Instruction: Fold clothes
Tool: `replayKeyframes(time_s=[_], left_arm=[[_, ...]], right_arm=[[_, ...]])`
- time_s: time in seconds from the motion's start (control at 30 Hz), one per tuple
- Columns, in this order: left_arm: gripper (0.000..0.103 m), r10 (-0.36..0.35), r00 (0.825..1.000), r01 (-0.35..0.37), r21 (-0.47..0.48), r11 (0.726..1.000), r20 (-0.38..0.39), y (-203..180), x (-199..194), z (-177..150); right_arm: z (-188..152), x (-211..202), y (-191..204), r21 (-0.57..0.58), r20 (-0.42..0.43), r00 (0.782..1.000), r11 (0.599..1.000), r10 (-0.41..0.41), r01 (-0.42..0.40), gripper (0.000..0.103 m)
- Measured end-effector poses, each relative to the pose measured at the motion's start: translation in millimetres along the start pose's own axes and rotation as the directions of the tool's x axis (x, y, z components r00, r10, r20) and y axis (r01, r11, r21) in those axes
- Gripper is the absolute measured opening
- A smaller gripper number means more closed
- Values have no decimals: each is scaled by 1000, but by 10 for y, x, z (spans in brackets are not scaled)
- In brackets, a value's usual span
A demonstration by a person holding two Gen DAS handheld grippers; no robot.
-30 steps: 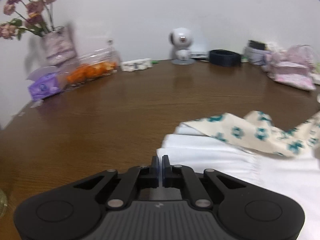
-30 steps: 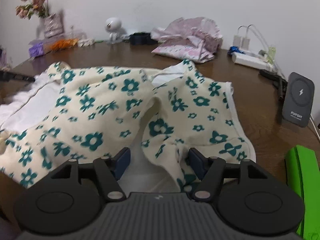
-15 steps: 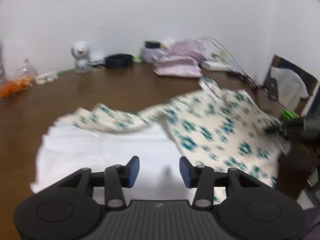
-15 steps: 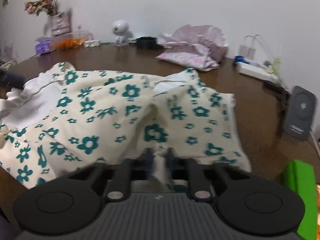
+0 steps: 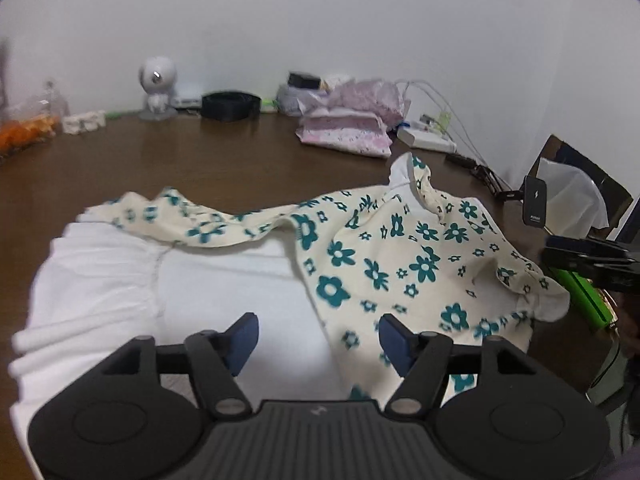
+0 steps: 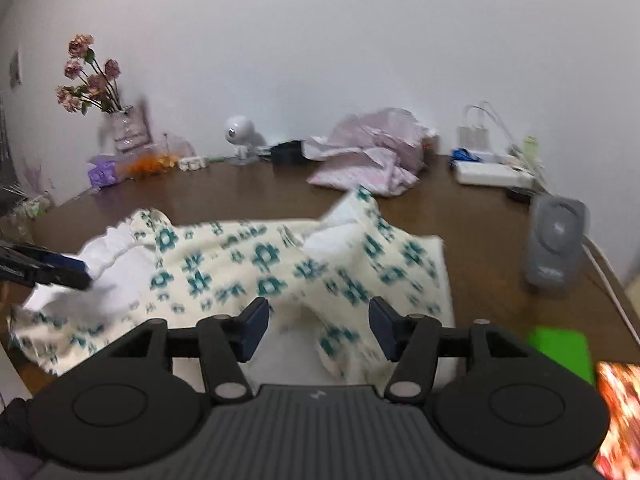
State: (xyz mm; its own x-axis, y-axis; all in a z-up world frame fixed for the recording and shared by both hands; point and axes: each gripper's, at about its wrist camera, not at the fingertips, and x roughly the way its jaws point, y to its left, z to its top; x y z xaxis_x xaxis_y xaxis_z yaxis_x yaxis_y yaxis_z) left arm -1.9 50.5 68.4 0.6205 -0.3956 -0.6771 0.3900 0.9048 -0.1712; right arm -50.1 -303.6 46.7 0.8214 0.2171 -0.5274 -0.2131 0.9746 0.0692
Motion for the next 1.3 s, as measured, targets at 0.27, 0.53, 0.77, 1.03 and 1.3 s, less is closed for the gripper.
replayKeyframes(time_s=[0.27, 0.53, 0.77, 1.03, 1.3], left_arm=[[67, 7, 996, -6, 15, 1000, -85, 37, 558, 444], [62, -87, 992, 58, -295, 954, -86, 407, 956, 611], [1, -80, 996, 90, -337, 937, 44, 479, 1012, 561], [17, -42, 996, 71, -381, 922, 84, 565, 967, 524], [57, -72, 997, 73, -59, 996, 30, 95, 178, 140]], right_arm=[[244, 593, -131, 33, -68, 990, 991, -123, 126, 46], [172, 849, -693, 161, -161, 942, 934, -293, 318, 47], [151, 948, -573, 114, -168, 947, 949, -273, 294, 2], [155, 876, -521, 95, -134, 904, 902, -407, 420, 5], [-9, 302, -60, 5, -75, 984, 987, -161, 162, 30]])
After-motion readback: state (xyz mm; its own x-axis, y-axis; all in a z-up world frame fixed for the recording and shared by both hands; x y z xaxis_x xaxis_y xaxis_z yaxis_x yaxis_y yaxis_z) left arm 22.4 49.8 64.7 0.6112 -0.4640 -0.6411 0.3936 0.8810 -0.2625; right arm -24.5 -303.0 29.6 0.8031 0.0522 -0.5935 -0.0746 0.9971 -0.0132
